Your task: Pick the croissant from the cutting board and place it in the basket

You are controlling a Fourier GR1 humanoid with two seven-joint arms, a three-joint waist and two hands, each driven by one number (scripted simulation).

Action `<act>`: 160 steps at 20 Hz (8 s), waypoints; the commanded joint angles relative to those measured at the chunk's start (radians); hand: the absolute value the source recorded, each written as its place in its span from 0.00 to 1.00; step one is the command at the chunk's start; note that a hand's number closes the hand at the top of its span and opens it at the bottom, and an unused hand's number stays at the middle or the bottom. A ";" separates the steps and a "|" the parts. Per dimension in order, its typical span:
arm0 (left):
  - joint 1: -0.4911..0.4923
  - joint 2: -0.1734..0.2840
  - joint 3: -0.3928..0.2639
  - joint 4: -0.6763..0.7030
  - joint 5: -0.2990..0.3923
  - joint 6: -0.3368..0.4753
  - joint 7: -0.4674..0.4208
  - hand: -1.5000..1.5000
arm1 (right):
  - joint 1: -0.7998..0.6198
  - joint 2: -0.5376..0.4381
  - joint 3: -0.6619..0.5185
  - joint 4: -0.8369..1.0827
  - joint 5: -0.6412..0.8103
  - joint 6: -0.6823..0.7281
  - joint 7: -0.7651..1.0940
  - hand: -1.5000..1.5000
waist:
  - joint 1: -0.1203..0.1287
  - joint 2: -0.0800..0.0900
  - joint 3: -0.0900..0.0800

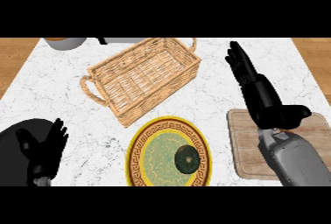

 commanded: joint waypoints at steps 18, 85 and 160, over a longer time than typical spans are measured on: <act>-0.219 0.113 -0.030 -0.175 -0.117 -0.025 -0.023 0.50 | 0.331 -0.359 -0.374 0.178 0.439 -0.447 -0.037 0.00 | -0.023 0.018 0.016; -0.173 -0.057 0.104 -0.234 -0.295 -0.181 0.001 0.50 | 0.561 -0.093 -0.498 0.017 0.900 0.253 0.189 0.00 | -0.005 0.025 0.020; -0.403 -0.157 0.000 -0.108 -0.362 -0.265 0.009 0.50 | -0.485 0.309 0.006 0.455 1.038 -0.684 0.854 1.00 | 0.256 0.052 0.010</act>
